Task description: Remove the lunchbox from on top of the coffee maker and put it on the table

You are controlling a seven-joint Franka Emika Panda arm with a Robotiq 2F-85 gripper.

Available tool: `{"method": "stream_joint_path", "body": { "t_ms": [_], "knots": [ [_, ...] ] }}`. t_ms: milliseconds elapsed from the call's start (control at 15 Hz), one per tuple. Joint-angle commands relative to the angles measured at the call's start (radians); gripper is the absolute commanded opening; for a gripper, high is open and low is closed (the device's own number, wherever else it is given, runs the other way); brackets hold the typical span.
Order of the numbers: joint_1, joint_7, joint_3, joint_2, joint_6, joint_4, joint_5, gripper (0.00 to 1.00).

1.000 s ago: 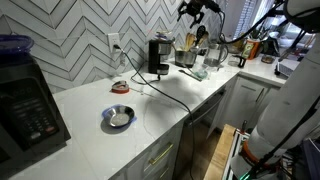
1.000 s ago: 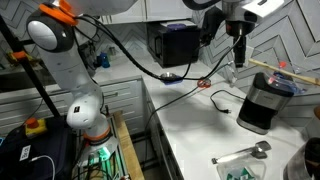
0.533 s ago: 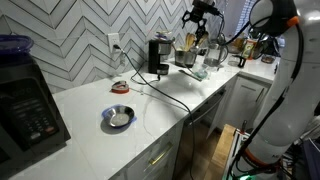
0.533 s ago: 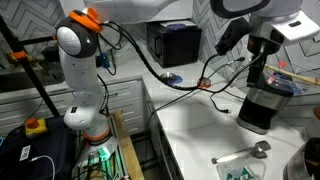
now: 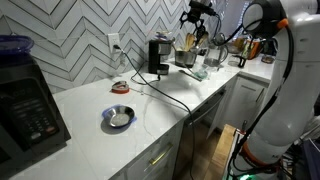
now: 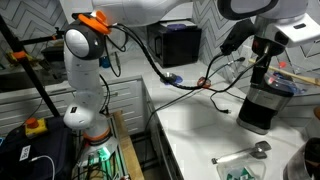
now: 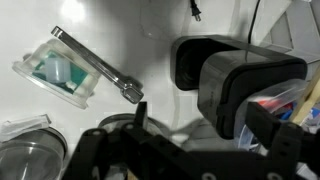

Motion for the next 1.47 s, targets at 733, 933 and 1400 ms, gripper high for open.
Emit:
{"method": "stream_joint_path", "body": {
  "t_ms": [733, 933, 1400],
  "knots": [
    [-0.062, 0.137, 0.078, 0.193, 0.062, 0.205, 0.113, 0.92],
    [-0.075, 0.183, 0.09, 0.229, 0.062, 0.248, 0.119, 0.87],
    [-0.102, 0.244, 0.121, 0.295, 0.033, 0.324, 0.108, 0.72]
  ]
}}
